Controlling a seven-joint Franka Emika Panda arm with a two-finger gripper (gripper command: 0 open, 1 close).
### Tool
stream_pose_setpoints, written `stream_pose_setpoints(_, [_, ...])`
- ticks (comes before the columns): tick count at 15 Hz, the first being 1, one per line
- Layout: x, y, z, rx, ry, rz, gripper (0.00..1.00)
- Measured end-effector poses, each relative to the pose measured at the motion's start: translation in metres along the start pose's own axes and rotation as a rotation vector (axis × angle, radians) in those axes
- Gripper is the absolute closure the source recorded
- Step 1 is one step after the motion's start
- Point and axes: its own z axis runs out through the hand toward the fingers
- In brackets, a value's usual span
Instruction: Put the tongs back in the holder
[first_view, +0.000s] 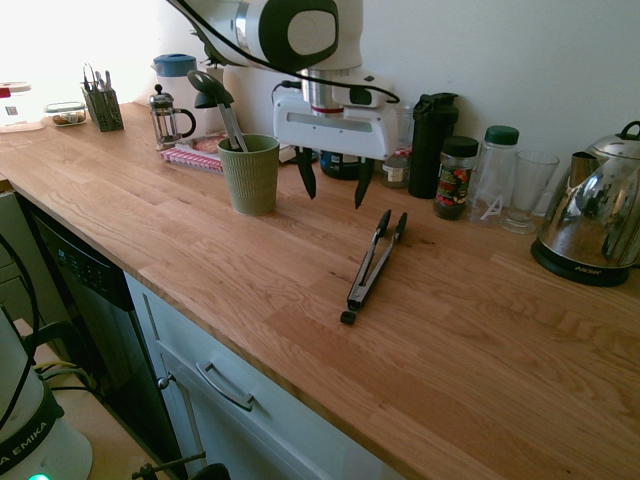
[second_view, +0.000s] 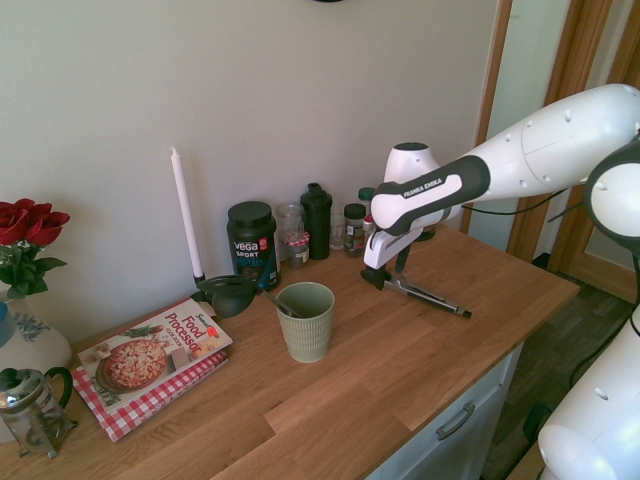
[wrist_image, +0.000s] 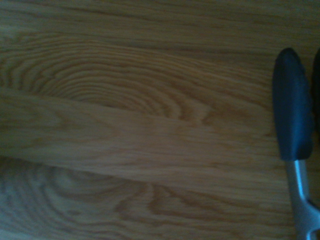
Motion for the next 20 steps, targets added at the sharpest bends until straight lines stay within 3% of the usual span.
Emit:
stream_pose_setpoints(7, [0.028,0.012,0.041,-0.024,-0.01,-0.001,0.0])
stream_pose_setpoints(8, [0.028,0.012,0.046,-0.027,-0.018,-0.003,1.0])
stream_pose_setpoints(20, [0.027,0.008,0.065,-0.031,-0.049,-0.007,1.0])
